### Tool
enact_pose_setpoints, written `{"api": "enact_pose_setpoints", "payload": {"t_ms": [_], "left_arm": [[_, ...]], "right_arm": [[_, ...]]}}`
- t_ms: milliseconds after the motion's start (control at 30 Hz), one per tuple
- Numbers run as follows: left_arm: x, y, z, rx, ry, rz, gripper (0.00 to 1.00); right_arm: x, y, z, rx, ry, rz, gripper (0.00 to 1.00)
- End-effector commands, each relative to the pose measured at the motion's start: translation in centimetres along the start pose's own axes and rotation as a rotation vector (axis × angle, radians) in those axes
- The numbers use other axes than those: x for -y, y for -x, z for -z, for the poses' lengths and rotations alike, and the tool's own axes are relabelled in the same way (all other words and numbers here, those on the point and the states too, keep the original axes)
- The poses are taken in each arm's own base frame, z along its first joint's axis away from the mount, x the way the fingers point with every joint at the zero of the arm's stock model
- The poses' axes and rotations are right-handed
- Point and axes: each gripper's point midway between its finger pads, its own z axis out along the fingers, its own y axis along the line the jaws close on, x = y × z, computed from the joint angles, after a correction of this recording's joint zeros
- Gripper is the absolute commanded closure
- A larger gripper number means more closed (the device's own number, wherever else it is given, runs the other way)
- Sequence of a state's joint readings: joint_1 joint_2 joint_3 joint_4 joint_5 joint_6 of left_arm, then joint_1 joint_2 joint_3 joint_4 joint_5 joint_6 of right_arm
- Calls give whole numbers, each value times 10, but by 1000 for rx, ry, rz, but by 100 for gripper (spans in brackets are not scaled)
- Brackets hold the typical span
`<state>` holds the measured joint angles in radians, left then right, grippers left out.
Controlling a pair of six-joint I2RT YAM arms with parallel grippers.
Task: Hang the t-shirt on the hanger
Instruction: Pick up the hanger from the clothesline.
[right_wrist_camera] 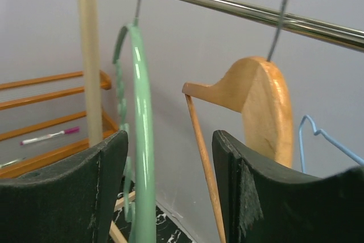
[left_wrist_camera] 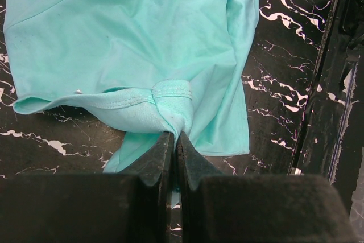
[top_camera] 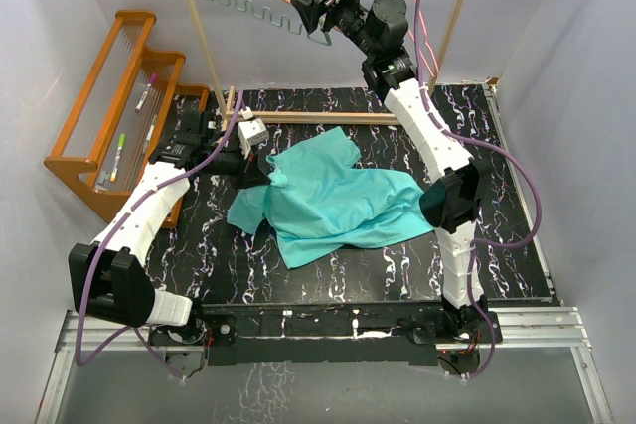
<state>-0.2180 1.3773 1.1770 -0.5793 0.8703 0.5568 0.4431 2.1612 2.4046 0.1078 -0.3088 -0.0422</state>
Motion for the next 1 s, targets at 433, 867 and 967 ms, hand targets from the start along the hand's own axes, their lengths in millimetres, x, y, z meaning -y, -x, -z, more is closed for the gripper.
{"api": "enact_pose_setpoints", "payload": {"t_ms": [433,867,967], "left_arm": [[10,3,1,28,-41,1,100],[10,-2,-2,30,-50,9,100],[11,-1,-2,35,-53,10,100]], "right_arm": [[-35,0,-7,76,200,-25,45],[-62,-7,-13,77,215,-45,43],[-66,-7,-16,86,215,-38,44]]}}
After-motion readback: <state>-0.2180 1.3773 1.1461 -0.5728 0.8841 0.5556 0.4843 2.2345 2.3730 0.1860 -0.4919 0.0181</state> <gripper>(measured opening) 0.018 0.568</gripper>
